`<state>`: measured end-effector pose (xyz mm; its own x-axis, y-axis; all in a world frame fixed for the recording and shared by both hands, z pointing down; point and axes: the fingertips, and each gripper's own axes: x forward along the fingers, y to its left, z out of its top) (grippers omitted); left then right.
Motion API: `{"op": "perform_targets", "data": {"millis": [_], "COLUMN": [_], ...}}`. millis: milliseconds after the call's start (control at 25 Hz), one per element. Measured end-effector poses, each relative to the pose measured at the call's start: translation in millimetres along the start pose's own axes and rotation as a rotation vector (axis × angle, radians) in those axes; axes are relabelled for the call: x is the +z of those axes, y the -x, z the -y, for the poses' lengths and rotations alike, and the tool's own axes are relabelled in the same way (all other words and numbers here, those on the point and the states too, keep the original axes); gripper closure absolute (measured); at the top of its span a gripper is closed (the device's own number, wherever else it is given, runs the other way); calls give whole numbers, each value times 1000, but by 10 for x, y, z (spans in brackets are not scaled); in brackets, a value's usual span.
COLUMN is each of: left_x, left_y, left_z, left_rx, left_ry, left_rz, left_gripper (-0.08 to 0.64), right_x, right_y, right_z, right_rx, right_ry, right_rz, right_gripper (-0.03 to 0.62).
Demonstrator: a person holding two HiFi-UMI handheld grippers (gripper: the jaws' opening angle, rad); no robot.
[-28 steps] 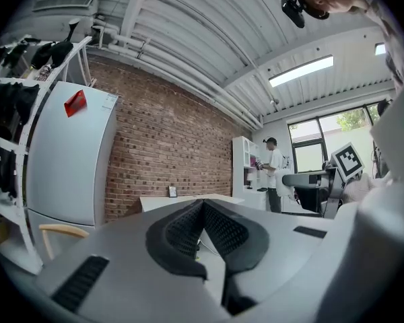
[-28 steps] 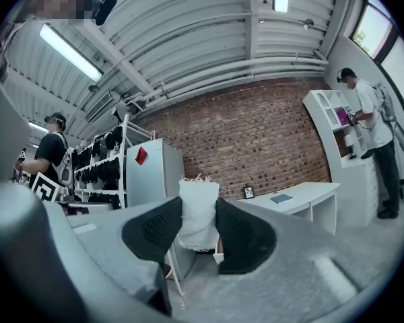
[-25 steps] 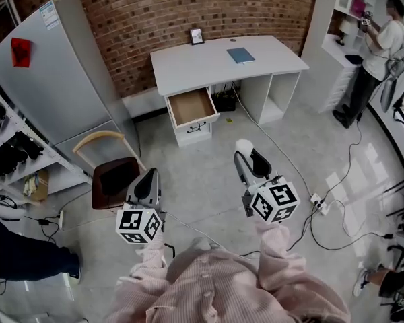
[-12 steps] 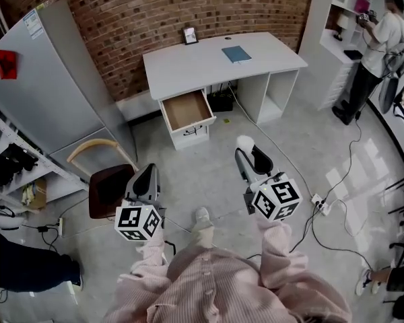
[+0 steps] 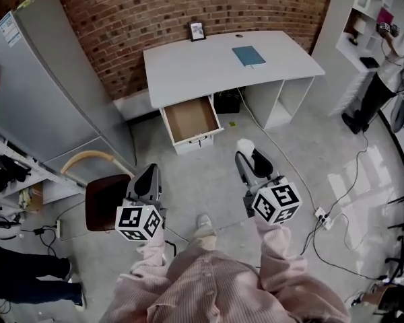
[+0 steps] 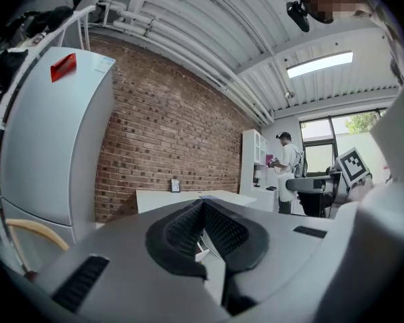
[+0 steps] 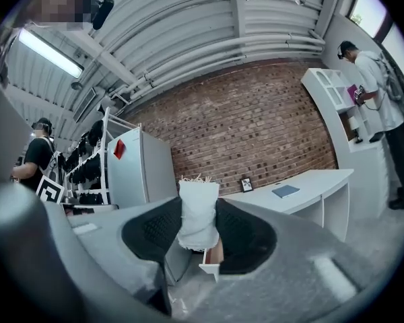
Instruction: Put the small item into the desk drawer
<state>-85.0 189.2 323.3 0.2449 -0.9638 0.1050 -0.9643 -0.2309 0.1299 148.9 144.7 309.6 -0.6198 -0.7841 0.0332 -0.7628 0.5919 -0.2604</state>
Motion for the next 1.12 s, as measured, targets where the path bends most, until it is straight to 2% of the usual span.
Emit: {"op": "perform_targets", "data": {"millis": [320,520,800,920,1120], "left_x": [-9,26,53,3,-10], "left_y": [-1021,-1455,-1733,-1756,-1855], "left_z": [-427,-638,-946,-1046,-1118], "left_rx": [-18,-22,-6,15,9], "left_ry": [19,32,52,57,67], "left_rz": [-53,-65,-54,-58,-54], "left_gripper": [560,560,558,560,558], "right_x": [-55,-29,-28,-74,-92], "right_y": [-926,-1381,-1867,-1972,-2141], "right_z": [456,628,668,653,692], "right_rx": [-12,-6,18,35,48], "right_ry": [-34,-44,-40,-41,-38], "right_rz": [-49,-69,-84,-91,-101], "right_gripper": [436,436,436,436,436]}}
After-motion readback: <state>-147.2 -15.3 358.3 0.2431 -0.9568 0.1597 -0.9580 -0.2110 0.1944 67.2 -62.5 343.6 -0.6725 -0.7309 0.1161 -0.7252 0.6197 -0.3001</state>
